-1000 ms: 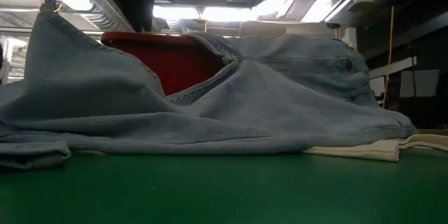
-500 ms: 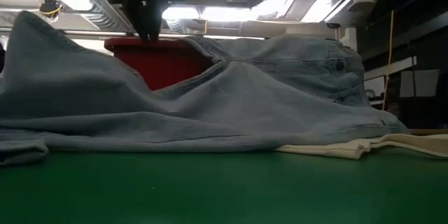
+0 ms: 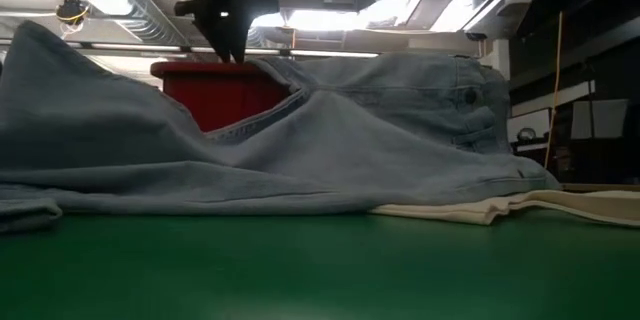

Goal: Fold laundry
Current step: Fold the light blue pants

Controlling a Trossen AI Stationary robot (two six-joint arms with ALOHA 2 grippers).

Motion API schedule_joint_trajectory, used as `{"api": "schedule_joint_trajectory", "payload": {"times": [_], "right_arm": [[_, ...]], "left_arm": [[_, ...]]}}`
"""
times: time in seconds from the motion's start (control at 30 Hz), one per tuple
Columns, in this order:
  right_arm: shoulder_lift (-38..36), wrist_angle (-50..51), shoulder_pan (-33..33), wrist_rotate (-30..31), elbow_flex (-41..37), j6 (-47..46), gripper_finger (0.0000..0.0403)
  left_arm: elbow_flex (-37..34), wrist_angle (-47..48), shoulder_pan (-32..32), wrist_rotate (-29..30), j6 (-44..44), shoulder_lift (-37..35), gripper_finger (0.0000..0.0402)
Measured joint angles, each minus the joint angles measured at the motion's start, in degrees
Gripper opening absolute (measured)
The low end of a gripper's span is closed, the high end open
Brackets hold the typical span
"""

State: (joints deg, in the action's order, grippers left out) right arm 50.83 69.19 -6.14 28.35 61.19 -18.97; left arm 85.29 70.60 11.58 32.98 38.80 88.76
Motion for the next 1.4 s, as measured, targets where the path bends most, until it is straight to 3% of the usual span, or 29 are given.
{"api": "schedule_joint_trajectory", "payload": {"times": [0.33, 0.57, 0.7, 1.0, 1.4], "right_arm": [[1.12, -0.56, 1.28, -17.39, -0.03, 2.96, 0.0154], [2.99, -6.54, 1.23, -23.36, -6.39, 3.01, 0.0154], [4.15, -6.26, 1.23, -22.54, -10.39, 3.49, 0.0154], [7.66, -7.37, 1.3, -9.34, -13.88, 6.24, 0.0154], [12.84, -6.26, 1.3, -10.06, -13.94, 5.82, 0.0154]], "left_arm": [[-0.02, 2.06, -3.65, -11.38, -0.65, -6.99, 0.0144], [-0.02, 1.53, -12.67, -20.29, 3.86, -8.1, 0.0144], [-0.04, -0.58, -18.67, -19.97, 5.72, -7.28, 0.0144], [-0.04, -10.32, -26.39, -14.31, 6.06, -5.25, 0.0144], [-0.04, -15.48, -30.04, -13.9, 5.69, 2.17, 0.0144]]}}
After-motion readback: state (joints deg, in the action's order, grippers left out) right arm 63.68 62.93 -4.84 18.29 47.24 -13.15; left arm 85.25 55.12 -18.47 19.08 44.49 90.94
